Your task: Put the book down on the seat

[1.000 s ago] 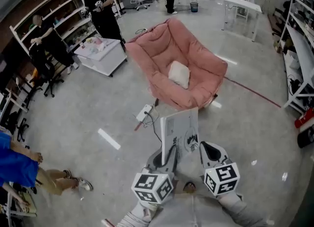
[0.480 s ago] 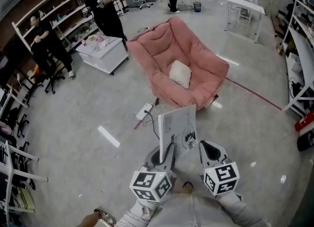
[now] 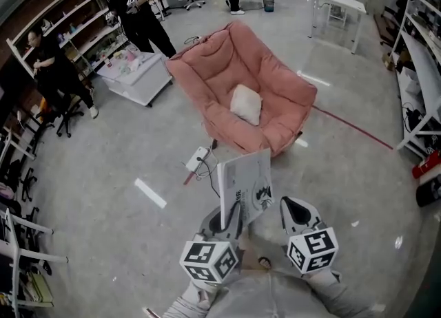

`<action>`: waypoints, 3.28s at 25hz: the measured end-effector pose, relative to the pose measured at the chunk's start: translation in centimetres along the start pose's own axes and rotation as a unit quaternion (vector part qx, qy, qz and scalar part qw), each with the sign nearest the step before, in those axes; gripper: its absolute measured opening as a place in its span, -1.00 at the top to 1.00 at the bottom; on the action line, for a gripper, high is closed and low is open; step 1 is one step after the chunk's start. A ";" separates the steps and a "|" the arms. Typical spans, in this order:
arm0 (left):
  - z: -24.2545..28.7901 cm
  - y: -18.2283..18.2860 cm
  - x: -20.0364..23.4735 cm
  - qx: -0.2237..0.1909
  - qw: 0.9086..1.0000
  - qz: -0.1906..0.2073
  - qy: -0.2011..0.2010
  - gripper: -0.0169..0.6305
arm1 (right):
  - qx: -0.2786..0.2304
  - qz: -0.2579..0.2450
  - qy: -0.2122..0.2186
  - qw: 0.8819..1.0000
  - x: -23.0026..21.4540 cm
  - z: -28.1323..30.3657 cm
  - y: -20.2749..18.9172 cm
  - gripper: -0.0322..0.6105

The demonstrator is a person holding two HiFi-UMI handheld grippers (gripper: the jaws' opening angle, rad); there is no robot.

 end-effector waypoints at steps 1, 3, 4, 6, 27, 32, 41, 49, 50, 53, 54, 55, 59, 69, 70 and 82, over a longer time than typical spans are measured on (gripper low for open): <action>0.7 0.3 0.2 0.001 1.000 0.001 -0.001 0.80 | 0.001 0.000 -0.001 1.000 -0.4 0.5 0.3 0.89; 2.0 1.1 0.7 0.002 1.000 0.002 -0.004 0.80 | 0.003 -0.001 -0.004 1.000 -1.2 1.7 1.0 0.89; 2.7 1.4 1.1 0.003 1.000 0.003 -0.005 0.80 | 0.004 -0.001 -0.006 1.000 -1.5 2.4 1.3 0.89; 4.1 1.9 1.9 0.005 1.000 0.004 -0.008 0.80 | 0.004 0.000 -0.010 1.000 -2.2 3.8 1.9 0.89; 17.7 9.1 10.5 0.036 0.999 0.002 -0.040 0.80 | 0.023 0.013 -0.034 0.999 -6.8 19.2 7.7 0.89; 21.2 10.3 12.4 0.043 0.997 0.002 -0.058 0.80 | 0.025 0.015 -0.045 0.999 -8.1 22.7 8.6 0.88; 27.7 11.5 15.6 0.070 0.994 0.001 -0.088 0.80 | 0.026 0.032 -0.079 0.996 -10.8 28.4 9.8 0.89; 34.1 11.5 17.1 0.092 0.989 -0.002 -0.112 0.80 | 0.039 0.048 -0.114 0.992 -13.3 30.6 9.4 0.88; 35.1 11.5 17.2 0.094 0.989 -0.004 -0.114 0.80 | 0.043 0.050 -0.117 0.991 -13.7 30.7 9.2 0.89; 37.8 11.1 17.1 0.097 0.988 -0.009 -0.119 0.80 | 0.054 0.058 -0.127 0.989 -14.9 31.0 8.3 0.88; 38.7 10.8 17.1 0.099 0.988 -0.010 -0.120 0.80 | 0.057 0.062 -0.130 0.988 -15.2 31.1 8.0 0.89; 39.5 10.6 17.2 0.101 0.987 -0.010 -0.121 0.80 | 0.060 0.065 -0.132 0.987 -15.5 31.3 7.7 0.88; 43.0 8.7 17.5 0.116 0.986 -0.014 -0.119 0.80 | 0.071 0.074 -0.138 0.985 -17.0 32.4 6.2 0.88; 51.5 2.7 19.1 0.165 0.982 -0.028 -0.086 0.80 | 0.102 0.100 -0.120 0.983 -22.8 36.6 2.3 0.89; 52.3 2.1 19.2 0.171 0.981 -0.028 -0.082 0.80 | 0.105 0.102 -0.117 0.982 -23.5 37.2 2.0 0.88; 61.0 -4.8 20.5 0.235 0.970 -0.004 -0.061 0.80 | 0.128 0.125 -0.103 0.978 -30.8 43.1 -1.1 0.89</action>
Point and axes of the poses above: the fingertips, and each gripper's own axes: z forward along the fingers, x to its left, y out of its top, the point moved 1 cm from there along -z, backward along the fingers, and after that the axes turned 1 degree about z, right-handed, at the moved point
